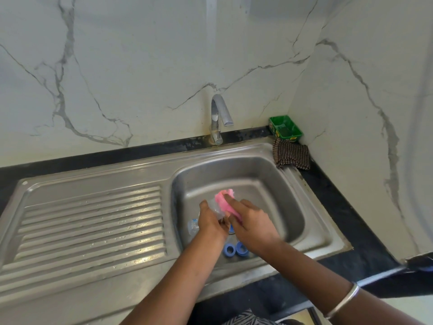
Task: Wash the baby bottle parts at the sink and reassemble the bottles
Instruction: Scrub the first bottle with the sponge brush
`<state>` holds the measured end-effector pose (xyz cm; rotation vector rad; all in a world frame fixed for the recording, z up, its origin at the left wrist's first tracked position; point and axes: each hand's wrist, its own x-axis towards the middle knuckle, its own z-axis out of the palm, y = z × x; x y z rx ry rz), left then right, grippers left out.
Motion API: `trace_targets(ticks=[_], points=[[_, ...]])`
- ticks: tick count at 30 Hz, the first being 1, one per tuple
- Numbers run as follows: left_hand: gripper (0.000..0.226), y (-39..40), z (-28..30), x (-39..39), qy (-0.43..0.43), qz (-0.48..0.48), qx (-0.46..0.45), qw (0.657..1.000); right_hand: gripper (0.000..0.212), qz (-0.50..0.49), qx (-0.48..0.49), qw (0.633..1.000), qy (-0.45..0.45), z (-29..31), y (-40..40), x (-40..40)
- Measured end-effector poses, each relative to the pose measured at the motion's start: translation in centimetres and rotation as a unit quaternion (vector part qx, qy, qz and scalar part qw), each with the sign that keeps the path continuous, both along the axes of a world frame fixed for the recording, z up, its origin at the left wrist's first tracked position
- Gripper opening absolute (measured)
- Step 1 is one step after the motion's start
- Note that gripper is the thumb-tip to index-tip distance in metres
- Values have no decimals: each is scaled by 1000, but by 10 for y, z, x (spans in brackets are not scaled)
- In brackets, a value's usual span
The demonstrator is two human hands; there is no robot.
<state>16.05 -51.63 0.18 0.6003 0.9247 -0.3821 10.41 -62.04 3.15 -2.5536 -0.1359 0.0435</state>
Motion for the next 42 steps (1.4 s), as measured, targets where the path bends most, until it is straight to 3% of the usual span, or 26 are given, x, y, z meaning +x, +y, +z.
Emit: trace_targets(ticks=[5,10,14,17,21,23,29,34,36,38,40,42], points=[[38,9,7,3,10,-48,-13,999,54,99,-84,991,-27,4,-1,-11],[33,10,6,-2,21,-21,-11,999,53,56,-108,992,-20,2,-22,-9],[34,6,7,-3,-1,-26,-10,1000,55,22,-77,996,-29,6,-12,-1],[31,10,4,-1,-6,-51,0,999,53,65,-51,996,-19,7,-9,-6],[43,14,-3,-4,-24,-77,42,996,49,74,-27,997,-9,-2,-30,-15],[37,17,-6,-5,-47,-81,85,992,49,51,-11,999,8,-9,-39,-15],[15,29,-17,-7,-101,-213,221,946,45,-3,85,996,41,-26,-54,1],[39,13,-8,-15,-151,-269,277,910,49,34,97,994,35,-28,-57,27],[46,3,-5,-17,-185,-300,326,877,52,65,88,993,41,-27,-58,36],[44,-3,-3,-18,-214,-315,349,856,54,93,86,991,52,-24,-57,42],[34,-9,1,-16,-248,-316,343,849,58,117,84,988,49,-20,-60,46],[39,-14,7,-16,-244,-316,321,859,63,131,83,987,36,-17,-67,48]])
